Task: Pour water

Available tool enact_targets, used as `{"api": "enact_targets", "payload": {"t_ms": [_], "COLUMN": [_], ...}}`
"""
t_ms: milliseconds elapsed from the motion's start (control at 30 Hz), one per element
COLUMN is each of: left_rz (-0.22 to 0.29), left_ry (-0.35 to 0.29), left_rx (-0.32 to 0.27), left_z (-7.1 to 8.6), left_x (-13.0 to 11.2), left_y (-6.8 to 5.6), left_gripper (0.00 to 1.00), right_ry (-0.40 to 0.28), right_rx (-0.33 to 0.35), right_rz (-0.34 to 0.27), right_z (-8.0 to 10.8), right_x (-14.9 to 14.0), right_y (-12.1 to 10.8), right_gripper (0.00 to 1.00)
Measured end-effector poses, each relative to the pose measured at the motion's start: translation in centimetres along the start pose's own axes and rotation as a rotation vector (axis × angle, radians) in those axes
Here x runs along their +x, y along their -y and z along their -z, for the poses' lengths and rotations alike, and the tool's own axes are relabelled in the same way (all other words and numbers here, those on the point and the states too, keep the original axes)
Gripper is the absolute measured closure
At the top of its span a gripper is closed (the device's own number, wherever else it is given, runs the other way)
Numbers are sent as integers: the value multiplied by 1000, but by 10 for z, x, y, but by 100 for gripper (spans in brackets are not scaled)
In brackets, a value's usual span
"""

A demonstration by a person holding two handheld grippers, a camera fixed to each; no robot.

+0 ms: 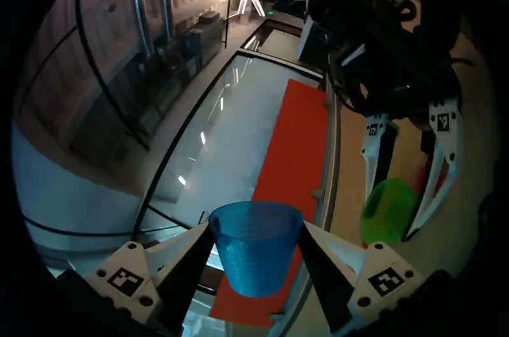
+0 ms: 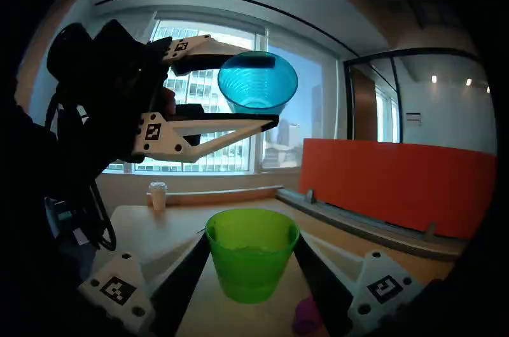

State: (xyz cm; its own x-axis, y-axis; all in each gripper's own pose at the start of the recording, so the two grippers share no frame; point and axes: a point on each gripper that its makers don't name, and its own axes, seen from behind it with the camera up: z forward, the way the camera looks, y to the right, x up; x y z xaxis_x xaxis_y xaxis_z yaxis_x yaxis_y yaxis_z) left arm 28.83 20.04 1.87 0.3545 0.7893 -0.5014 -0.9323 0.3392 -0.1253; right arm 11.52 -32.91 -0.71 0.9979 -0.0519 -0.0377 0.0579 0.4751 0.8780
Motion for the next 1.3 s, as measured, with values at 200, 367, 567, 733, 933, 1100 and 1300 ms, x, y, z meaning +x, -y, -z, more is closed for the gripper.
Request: {"api": "enact_targets", "payload": {"t_ms": [200, 367, 567, 733, 933, 1100, 1300], "left_rz": [158, 293, 490, 642, 834, 984, 1079], "left_ry": [3, 6, 1, -4, -6, -5, -6], "left_rx": [8, 15, 18, 26, 13, -5, -16], "left_z": [-2, -2, -3, -3, -2, -3, -5], "left_x": [-7, -14, -20, -24, -32, -39, -46], "left_y": [4, 10, 17, 22, 22, 19, 13], "left_gripper": [14, 14, 14, 14, 14, 14, 14], "right_ry": [-2, -7, -11, -13, -14, -18, -17], "right_rx": [-2, -6, -11, -14, -19, -21, -22], "right_rz": [3, 1, 0, 0, 4, 3, 4], "right_z": [1, 4, 6, 8, 10, 11, 11], "right_x": [3, 4, 4, 5, 7, 9, 10], "right_y": [1, 0, 0, 2, 4, 5, 6], "right_gripper": [10, 10, 10, 10, 10, 10, 10]}}
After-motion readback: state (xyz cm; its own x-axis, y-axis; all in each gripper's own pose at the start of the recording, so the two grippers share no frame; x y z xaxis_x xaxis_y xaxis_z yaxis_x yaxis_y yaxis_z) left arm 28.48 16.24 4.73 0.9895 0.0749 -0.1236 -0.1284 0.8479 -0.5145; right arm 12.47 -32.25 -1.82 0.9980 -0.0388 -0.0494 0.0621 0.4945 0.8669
